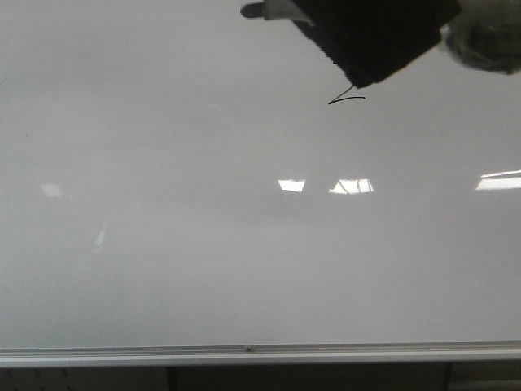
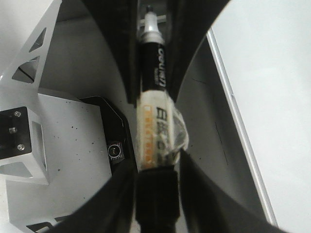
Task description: Write number 2 on whiteboard
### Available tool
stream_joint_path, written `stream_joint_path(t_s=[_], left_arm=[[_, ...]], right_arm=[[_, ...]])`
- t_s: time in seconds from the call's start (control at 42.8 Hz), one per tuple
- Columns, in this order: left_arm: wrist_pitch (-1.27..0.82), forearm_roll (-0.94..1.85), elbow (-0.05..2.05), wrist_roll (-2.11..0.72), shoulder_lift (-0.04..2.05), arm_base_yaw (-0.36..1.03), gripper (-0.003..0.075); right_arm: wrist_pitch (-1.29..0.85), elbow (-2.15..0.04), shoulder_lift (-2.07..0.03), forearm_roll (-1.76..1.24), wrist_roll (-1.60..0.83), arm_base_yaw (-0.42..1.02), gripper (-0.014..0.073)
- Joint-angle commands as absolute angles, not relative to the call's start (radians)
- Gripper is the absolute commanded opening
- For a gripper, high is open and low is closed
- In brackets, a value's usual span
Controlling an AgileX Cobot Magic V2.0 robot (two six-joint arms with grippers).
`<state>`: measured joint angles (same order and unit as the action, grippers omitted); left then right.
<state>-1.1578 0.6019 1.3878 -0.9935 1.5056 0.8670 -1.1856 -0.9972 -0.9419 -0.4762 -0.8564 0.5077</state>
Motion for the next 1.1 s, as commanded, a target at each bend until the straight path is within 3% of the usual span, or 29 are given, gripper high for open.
stream_joint_path(t_s=[0.0, 0.07, 0.21, 0.374, 0.561, 0.841, 1.074], left_arm=[[-1.134, 0.656, 1.422, -0.977, 1.472, 0.870, -0.0008], [-1.134, 0.646, 1.422, -0.963, 1.472, 0.870, -0.0020], [-1.126, 0.519, 1.425, -0.853, 1.470, 0.870, -0.0020], [-1.129, 0.169, 1.465, -0.552, 1.468, 0.870, -0.0020], [-1.152, -0.195, 1.516, -0.174, 1.454, 0.830, -0.0020], [-0.980, -0.173, 1.328, -0.024, 1.210, 0.498, -0.0020], [-0.570, -0.154, 0.920, 0.070, 0.916, 0.248, -0.0020]], right_arm=[[-1.156, -1.030, -0.932, -0.515, -0.864, 0.505, 0.0433], [-1.158, -1.031, -0.922, -0.491, -0.847, 0.497, 0.0480], [-1.162, -1.031, -0.881, -0.400, -0.735, 0.440, 0.0483], [-1.163, -1.031, -0.834, -0.283, -0.580, 0.355, 0.0475], [-1.163, -1.028, -0.827, -0.278, -0.571, 0.311, 0.0466], [-1.159, -1.028, -0.827, -0.278, -0.571, 0.311, 0.0466], [-1.114, -1.028, -0.827, -0.280, -0.571, 0.311, 0.0466]])
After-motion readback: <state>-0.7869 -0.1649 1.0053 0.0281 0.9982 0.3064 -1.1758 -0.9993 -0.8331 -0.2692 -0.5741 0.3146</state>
